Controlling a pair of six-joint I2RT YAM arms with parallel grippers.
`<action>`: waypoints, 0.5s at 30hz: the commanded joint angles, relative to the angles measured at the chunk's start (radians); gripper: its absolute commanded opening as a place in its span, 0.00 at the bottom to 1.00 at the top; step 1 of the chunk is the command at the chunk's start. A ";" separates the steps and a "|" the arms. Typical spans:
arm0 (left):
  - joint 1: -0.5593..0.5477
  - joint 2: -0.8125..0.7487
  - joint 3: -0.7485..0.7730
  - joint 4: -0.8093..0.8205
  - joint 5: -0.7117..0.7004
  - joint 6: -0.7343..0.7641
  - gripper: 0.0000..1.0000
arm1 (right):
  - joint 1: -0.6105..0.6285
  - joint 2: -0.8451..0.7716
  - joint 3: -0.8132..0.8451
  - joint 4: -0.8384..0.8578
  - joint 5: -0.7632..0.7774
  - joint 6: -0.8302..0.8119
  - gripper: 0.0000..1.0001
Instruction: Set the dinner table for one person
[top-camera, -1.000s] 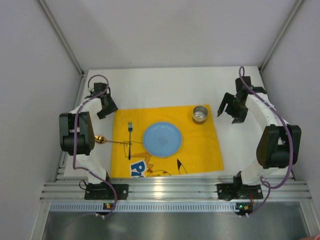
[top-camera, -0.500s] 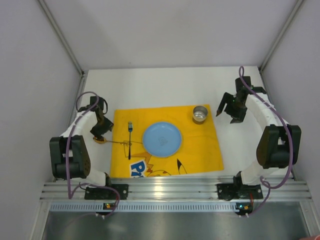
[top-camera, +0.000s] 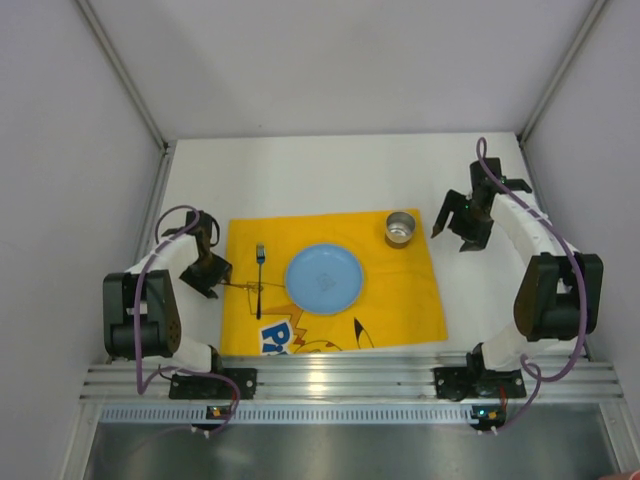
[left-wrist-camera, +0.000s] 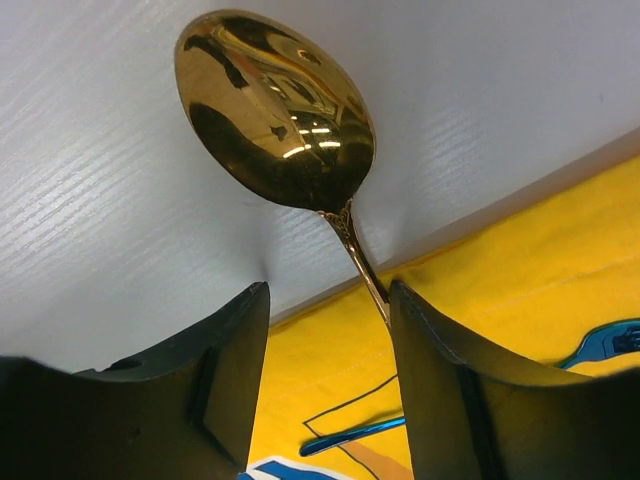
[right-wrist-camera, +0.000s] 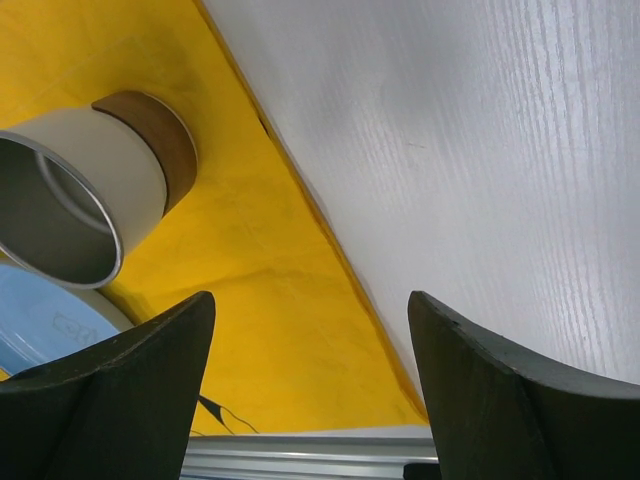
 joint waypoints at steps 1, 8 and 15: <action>0.004 0.002 -0.011 0.039 -0.067 -0.040 0.56 | 0.006 -0.052 0.010 0.017 0.010 -0.020 0.79; 0.033 0.067 0.024 0.047 -0.139 -0.005 0.32 | 0.006 -0.039 0.027 0.014 0.004 -0.015 0.79; 0.070 0.167 0.058 0.087 -0.124 0.044 0.00 | 0.006 -0.026 0.044 0.006 0.012 -0.014 0.78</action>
